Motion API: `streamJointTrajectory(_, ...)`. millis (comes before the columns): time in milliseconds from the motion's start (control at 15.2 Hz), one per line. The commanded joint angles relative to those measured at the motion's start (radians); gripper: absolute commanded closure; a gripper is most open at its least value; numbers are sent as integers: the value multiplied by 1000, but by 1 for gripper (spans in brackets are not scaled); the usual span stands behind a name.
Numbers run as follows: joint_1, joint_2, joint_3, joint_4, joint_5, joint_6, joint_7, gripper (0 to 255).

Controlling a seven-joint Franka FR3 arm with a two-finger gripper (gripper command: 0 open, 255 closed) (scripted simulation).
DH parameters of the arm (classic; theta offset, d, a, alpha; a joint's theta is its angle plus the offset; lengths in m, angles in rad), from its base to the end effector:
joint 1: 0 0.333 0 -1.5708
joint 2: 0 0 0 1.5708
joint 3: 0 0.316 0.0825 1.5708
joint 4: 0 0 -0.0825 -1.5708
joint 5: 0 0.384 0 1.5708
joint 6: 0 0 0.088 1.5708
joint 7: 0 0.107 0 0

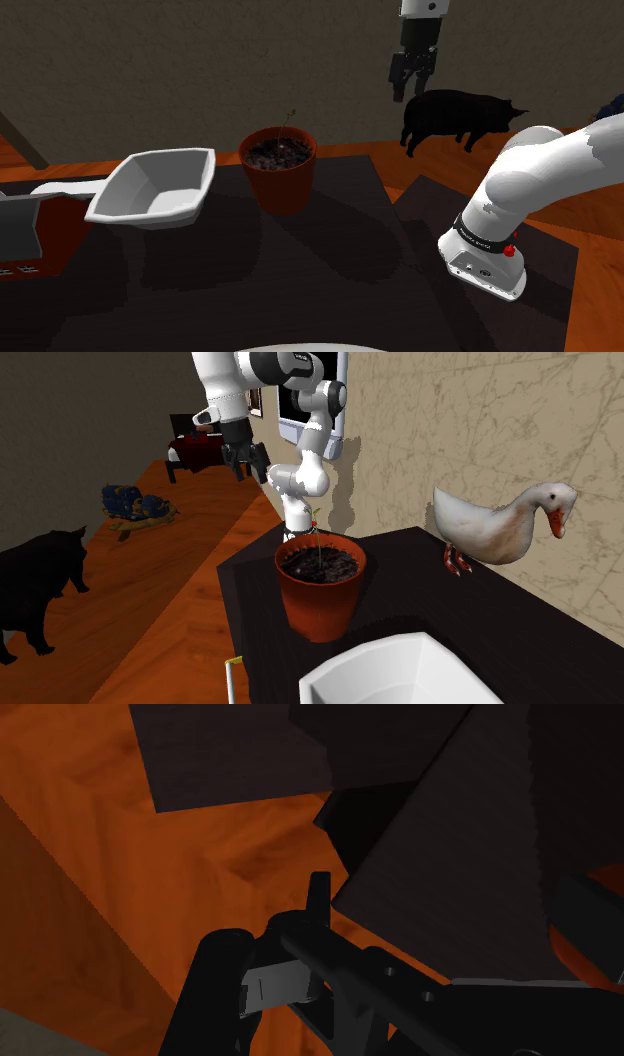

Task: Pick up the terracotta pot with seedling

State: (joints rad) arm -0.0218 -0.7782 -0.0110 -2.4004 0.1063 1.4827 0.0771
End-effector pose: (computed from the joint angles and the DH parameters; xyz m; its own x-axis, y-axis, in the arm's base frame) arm 0.2971 0.0016 0.5611 0.9846 -0.0954 -0.1468 -0.1110 -0.9885 -0.1026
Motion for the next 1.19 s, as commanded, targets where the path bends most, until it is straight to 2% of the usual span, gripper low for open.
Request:
streamJointTrajectory(0, 0, 0, 0, 0, 0, 0, 0, 0)
streamJointTrajectory(594, 62, 172, 195, 149, 85, 95, 183, 0)
streamJointTrajectory(1122, 89, 381, 360, 353, 74, 156, 356, 0)
